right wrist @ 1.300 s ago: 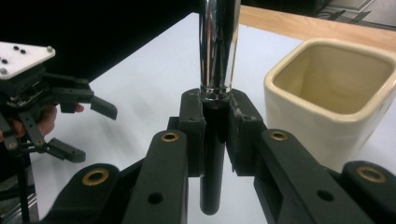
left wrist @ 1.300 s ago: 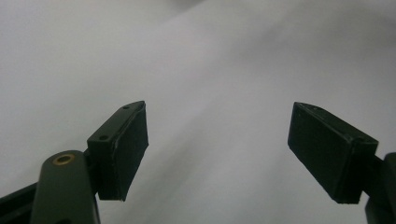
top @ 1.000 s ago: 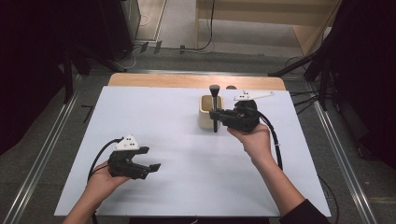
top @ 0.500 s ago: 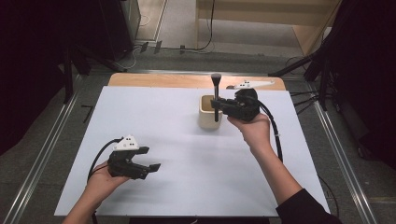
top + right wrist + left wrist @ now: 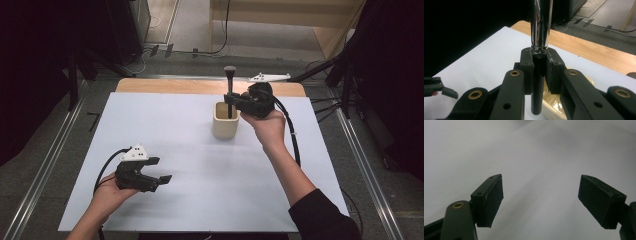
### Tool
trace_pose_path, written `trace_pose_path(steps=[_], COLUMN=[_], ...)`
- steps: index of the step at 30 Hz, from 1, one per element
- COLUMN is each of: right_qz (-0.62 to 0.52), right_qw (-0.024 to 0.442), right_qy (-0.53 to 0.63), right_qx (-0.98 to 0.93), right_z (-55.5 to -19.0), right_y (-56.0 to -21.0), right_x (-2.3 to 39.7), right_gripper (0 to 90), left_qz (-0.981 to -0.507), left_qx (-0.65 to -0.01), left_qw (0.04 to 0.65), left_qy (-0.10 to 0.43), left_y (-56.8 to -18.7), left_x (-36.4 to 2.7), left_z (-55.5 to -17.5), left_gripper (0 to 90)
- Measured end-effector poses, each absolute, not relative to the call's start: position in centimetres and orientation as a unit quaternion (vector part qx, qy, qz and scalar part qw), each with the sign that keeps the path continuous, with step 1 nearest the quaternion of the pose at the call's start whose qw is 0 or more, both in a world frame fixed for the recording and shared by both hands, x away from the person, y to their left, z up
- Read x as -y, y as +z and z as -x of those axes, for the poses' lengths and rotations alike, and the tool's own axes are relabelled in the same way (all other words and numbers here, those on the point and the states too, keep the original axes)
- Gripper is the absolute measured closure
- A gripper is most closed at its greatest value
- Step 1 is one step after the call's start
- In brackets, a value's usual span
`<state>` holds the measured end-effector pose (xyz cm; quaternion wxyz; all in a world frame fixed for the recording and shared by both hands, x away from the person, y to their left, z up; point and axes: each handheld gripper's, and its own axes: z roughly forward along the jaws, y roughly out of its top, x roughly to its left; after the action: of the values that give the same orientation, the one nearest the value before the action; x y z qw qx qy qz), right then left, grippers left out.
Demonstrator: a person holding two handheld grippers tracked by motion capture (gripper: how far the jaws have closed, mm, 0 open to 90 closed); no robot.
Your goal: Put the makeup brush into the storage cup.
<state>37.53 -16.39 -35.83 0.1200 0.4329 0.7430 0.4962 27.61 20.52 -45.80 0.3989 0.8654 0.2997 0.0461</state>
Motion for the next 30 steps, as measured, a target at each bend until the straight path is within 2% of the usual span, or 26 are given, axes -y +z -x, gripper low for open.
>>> trace_pose_path(steps=[7,30], right_qz=[-0.440,-0.469], right_qw=[0.146,0.184], right_qy=[0.502,0.502], right_qx=[-0.730,-0.703], right_z=[-38.4,-40.5], right_y=[-36.0,-38.2], right_x=[16.7,16.3], right_gripper=[79.5,79.4], left_qz=[-0.866,-0.865], left_qx=[-0.297,-0.297], left_qw=[0.399,0.402], left_qy=[0.044,0.043], left_y=[-45.8,-45.8], left_x=[-20.5,-20.5], left_z=[-27.6,-27.7], left_gripper=[20.9,20.9])
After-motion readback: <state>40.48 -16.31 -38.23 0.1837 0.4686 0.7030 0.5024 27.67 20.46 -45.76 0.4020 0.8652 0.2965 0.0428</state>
